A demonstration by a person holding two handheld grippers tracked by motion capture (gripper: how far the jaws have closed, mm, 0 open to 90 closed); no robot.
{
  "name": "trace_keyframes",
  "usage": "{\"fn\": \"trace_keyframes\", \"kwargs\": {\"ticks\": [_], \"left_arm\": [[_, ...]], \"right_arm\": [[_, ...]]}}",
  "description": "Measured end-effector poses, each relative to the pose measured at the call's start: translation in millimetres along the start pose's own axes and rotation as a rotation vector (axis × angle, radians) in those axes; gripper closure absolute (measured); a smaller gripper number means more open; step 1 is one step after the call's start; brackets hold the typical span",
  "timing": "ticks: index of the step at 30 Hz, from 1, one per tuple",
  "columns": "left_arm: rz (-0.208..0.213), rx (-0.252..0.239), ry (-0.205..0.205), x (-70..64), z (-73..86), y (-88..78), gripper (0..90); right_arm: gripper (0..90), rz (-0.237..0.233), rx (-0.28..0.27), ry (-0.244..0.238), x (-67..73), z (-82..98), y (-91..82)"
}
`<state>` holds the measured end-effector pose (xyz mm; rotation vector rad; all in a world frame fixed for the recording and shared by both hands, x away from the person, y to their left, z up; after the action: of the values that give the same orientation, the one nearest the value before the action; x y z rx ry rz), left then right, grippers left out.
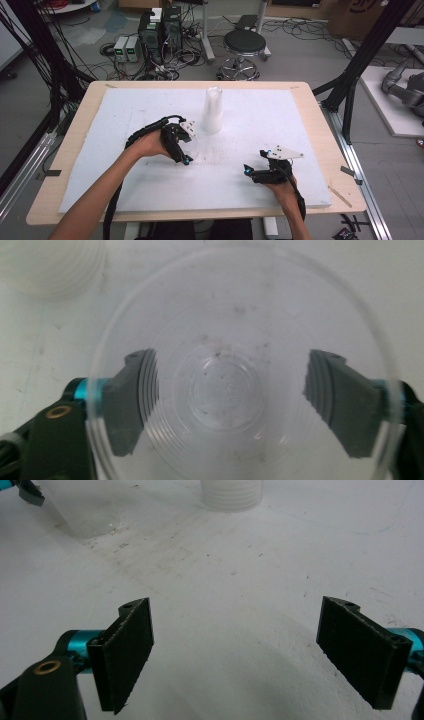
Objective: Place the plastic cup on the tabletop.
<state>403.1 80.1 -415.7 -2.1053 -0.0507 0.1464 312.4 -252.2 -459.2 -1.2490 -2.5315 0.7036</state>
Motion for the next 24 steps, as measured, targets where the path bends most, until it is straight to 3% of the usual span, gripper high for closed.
{"fn": "trace_keyframes", "kwargs": {"ticks": [3, 14, 22, 24], "left_arm": [[0.0, -0.026, -0.011, 1.9, 0.2, 0.3, 16.5], [0.011, -0.033, -0.008, 0.0, 5.3, -8.1, 16.0], [-0.006, -0.089, -0.044, -4.6, 29.8, -18.1, 17.6], [-0.013, -0.121, -0.052, -7.9, 35.4, -21.4, 17.7]], "right_arm": [[14.8, -0.004, -0.001, 0.0, -0.1, 0.1, -0.2], [14.7, -0.005, -0.005, -0.008, 0.3, 0.5, -0.8], [14.7, -0.008, -0.005, -0.001, 0.2, 0.8, -1.1], [14.7, -0.01, -0.004, -0.001, 0.3, 0.7, -1.0]]}}
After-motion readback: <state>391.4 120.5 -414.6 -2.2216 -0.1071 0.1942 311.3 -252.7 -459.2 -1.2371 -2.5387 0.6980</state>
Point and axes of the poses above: each handheld gripper's, and its own axes: y roughly forward along the jaws, z roughly out of its underside, x roughly to its left, the point moved 1 cm from there along y, roughly forward along the jaws, and after that the axes turned 5 degrees about z, right-handed, at the moved point
